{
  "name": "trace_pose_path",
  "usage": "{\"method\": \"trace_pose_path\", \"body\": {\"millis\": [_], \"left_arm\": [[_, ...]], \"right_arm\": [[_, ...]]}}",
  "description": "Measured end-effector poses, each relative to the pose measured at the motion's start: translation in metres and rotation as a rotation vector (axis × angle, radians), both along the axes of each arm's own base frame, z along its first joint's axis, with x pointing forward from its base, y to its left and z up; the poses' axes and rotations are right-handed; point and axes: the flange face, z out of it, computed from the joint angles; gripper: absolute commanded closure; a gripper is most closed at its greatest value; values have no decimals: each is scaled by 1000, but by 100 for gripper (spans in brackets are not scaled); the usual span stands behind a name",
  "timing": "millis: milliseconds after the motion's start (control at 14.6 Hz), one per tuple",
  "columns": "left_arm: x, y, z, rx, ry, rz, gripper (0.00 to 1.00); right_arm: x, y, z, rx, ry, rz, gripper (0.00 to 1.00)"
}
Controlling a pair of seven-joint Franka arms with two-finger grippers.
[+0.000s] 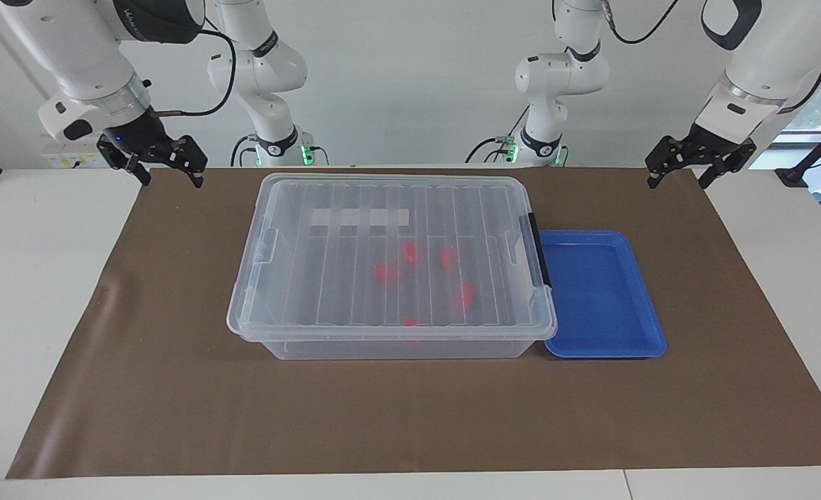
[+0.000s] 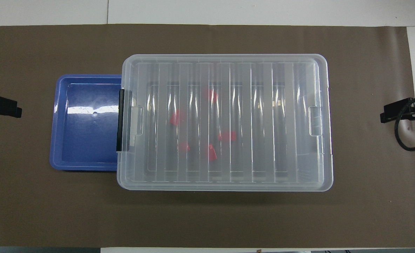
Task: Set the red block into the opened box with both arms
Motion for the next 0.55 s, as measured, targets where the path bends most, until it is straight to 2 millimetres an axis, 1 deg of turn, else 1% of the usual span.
{"method": "trace_pose_path", "body": {"millis": [548], "left_arm": [[0,0,0,0,0,0,0]], "right_arm": [[0,-4,-2,0,3,14,0]]}}
